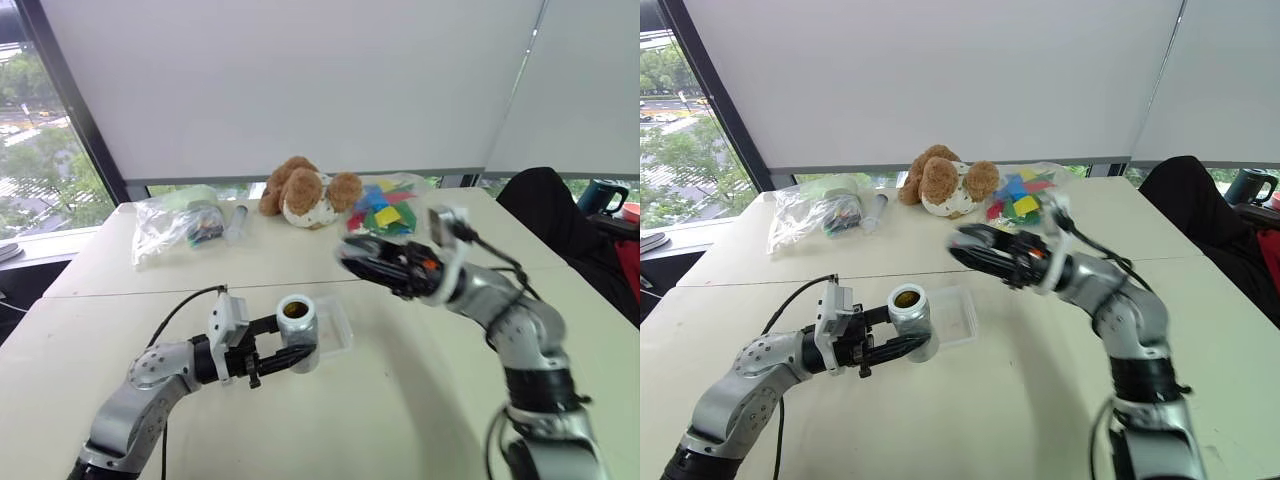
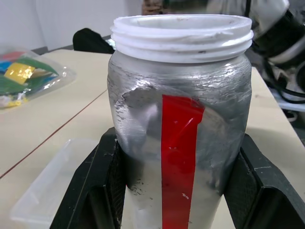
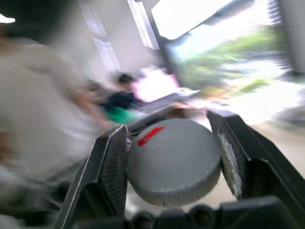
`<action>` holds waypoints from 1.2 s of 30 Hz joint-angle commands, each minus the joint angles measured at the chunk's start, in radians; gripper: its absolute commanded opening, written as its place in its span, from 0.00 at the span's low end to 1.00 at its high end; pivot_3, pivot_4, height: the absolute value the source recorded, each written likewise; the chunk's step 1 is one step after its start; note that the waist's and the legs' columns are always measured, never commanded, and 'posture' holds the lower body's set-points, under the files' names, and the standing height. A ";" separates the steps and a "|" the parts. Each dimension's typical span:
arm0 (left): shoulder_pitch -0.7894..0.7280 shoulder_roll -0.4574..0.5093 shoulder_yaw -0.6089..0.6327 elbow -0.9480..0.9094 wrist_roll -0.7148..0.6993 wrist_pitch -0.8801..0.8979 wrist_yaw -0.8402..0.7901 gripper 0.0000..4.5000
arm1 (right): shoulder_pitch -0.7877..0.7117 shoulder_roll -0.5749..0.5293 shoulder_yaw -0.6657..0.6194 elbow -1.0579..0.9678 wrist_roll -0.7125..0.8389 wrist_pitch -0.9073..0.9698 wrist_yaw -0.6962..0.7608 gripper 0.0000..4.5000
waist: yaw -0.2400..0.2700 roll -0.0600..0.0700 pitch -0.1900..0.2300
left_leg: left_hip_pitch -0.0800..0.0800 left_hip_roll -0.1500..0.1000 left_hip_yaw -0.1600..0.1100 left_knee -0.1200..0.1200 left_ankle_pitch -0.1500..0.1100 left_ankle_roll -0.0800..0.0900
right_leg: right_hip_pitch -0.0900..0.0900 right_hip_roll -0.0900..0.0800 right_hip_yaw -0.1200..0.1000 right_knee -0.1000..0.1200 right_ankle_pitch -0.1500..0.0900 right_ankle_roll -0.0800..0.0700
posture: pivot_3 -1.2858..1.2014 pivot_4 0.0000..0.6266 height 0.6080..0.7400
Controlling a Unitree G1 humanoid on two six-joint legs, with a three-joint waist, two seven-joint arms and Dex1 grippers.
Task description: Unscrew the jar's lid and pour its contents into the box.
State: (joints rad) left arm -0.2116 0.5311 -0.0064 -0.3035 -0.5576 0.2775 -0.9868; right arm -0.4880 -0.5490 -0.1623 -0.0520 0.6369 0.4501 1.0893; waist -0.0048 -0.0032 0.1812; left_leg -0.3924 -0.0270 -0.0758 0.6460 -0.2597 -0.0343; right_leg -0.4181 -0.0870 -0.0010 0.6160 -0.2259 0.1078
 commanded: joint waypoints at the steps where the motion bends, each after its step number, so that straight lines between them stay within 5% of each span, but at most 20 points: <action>1: -0.013 0.012 0.044 0.000 -0.019 -0.012 -0.005 0.45 | 0.098 -0.051 -0.060 0.147 -0.129 -0.278 0.058 0.50 | -0.006 0.000 0.000 | 0.000 0.000 0.000 0.000 0.000 0.000 | 0.000 0.000 0.000 0.000 0.000 0.000 | 0.52 0.24 1.00; 7: -0.003 0.026 0.083 0.029 -0.028 -0.017 -0.020 0.45 | 0.148 -0.042 -0.152 0.611 -0.234 -0.624 -0.024 0.50 | -0.014 0.001 0.001 | 0.005 0.004 0.005 0.000 0.000 0.000 | 0.002 0.004 0.004 0.002 0.000 -0.001 | 0.52 0.24 1.00; 14: -0.011 0.034 0.102 0.060 -0.033 -0.023 -0.031 0.45 | 0.128 0.006 -0.215 0.807 -0.226 -0.762 -0.133 0.50 | -0.012 0.002 0.001 | 0.005 0.004 0.007 0.000 0.000 0.000 | 0.002 0.005 0.008 0.001 0.000 -0.002 | 0.52 0.24 1.00; 15: -0.011 0.037 0.105 0.062 -0.035 -0.024 -0.034 0.45 | 0.135 0.007 -0.215 0.799 -0.220 -0.754 -0.127 0.68 | -0.012 0.002 0.001 | 0.005 0.004 0.007 0.000 0.000 0.000 | 0.002 0.005 0.008 0.001 0.000 -0.002 | 0.52 0.24 1.00; 19: -0.028 0.057 0.123 0.083 -0.062 0.013 -0.044 0.45 | 0.179 -0.017 -0.230 0.653 -0.167 -0.710 -0.087 0.98 | -0.009 0.002 0.001 | 0.006 0.004 0.008 0.000 0.000 0.000 | 0.002 0.005 0.009 0.001 0.000 -0.002 | 0.52 0.24 1.00; 25: -0.112 0.128 0.134 0.166 -0.058 0.045 -0.104 0.45 | 0.282 -0.105 -0.204 0.260 -0.073 -0.500 -0.040 0.98 | -0.008 0.002 0.001 | 0.006 0.004 0.008 0.000 0.000 0.000 | 0.002 0.005 0.010 0.002 0.000 -0.001 | 0.52 0.24 1.00; 31: -0.232 0.150 0.055 0.318 0.183 -0.132 -0.051 0.45 | 0.376 -0.152 -0.078 -0.119 -0.009 -0.311 0.003 0.98 | -0.007 0.002 0.001 | 0.006 0.004 0.008 0.000 0.000 0.001 | 0.002 0.005 0.010 0.001 0.000 -0.001 | 0.52 0.24 1.00; 36: -0.323 0.128 -0.004 0.455 0.397 -0.344 0.061 0.45 | 0.369 -0.115 -0.003 -0.248 -0.002 -0.244 -0.043 0.98 | -0.005 0.002 0.002 | 0.005 0.004 0.008 0.001 0.000 0.001 | 0.002 0.005 0.010 0.001 0.000 -0.001 | 0.52 0.24 1.00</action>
State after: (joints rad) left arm -0.5046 0.6614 -0.0078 0.1376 -0.2197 0.0107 -0.9652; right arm -0.1029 -0.6748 -0.1639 -0.2507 0.6128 0.1932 1.0653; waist -0.0096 -0.0017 0.1829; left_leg -0.3870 -0.0229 -0.0676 0.6468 -0.2601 -0.0334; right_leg -0.4165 -0.0820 0.0087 0.6167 -0.2256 0.1070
